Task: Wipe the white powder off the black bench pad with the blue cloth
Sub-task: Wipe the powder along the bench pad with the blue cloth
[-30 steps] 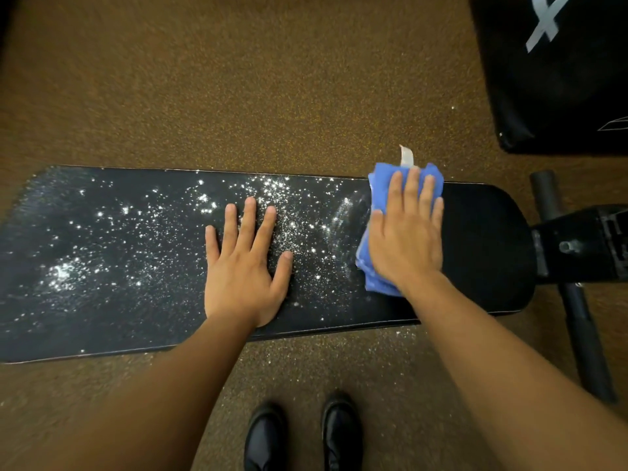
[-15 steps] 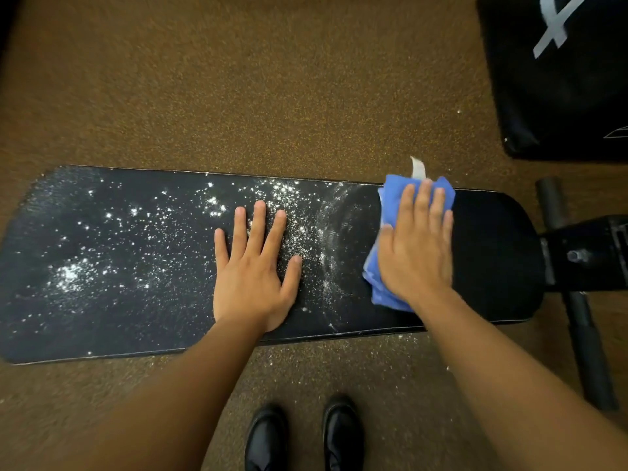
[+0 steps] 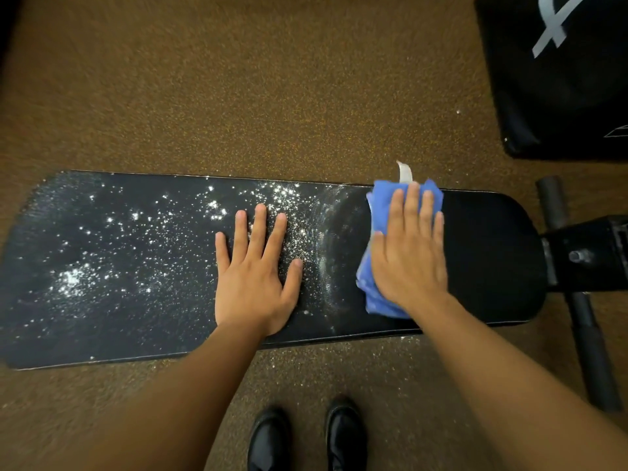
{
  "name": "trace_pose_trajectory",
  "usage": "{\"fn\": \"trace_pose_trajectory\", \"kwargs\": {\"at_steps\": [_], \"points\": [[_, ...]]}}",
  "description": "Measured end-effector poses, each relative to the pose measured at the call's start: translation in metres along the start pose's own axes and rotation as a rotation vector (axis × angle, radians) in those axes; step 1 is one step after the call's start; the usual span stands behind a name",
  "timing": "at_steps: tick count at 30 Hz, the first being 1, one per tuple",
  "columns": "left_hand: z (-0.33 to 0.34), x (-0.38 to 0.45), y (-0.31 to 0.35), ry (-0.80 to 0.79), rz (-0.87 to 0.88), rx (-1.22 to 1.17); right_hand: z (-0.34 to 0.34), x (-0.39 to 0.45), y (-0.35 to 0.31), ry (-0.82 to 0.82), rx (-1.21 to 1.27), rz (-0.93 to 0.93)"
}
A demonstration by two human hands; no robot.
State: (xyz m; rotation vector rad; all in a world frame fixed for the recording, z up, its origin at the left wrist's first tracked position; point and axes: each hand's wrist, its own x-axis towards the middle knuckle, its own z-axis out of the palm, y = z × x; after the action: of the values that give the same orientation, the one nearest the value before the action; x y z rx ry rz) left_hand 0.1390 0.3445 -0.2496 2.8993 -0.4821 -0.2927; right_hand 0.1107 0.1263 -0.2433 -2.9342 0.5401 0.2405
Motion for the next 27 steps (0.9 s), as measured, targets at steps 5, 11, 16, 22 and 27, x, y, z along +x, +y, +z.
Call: {"fn": "trace_pose_trajectory", "kwargs": {"at_steps": [5, 11, 16, 22, 27], "points": [[0.001, 0.001, -0.001, -0.001, 0.006, 0.001, 0.011, -0.009, -0.058, 0.006, -0.005, -0.142], [0.0, -0.001, -0.001, -0.009, 0.004, -0.002, 0.009, -0.058, 0.014, -0.034, -0.072, -0.205], [0.0, 0.001, 0.0, -0.009, 0.001, -0.002, 0.0, 0.014, -0.012, 0.002, -0.013, 0.068], [0.001, 0.001, -0.001, -0.008, 0.001, -0.001, 0.012, -0.045, -0.046, -0.047, -0.055, -0.301], [0.0, 0.001, -0.001, -0.014, 0.003, 0.001, 0.004, -0.043, 0.023, -0.041, -0.099, -0.178]]}}
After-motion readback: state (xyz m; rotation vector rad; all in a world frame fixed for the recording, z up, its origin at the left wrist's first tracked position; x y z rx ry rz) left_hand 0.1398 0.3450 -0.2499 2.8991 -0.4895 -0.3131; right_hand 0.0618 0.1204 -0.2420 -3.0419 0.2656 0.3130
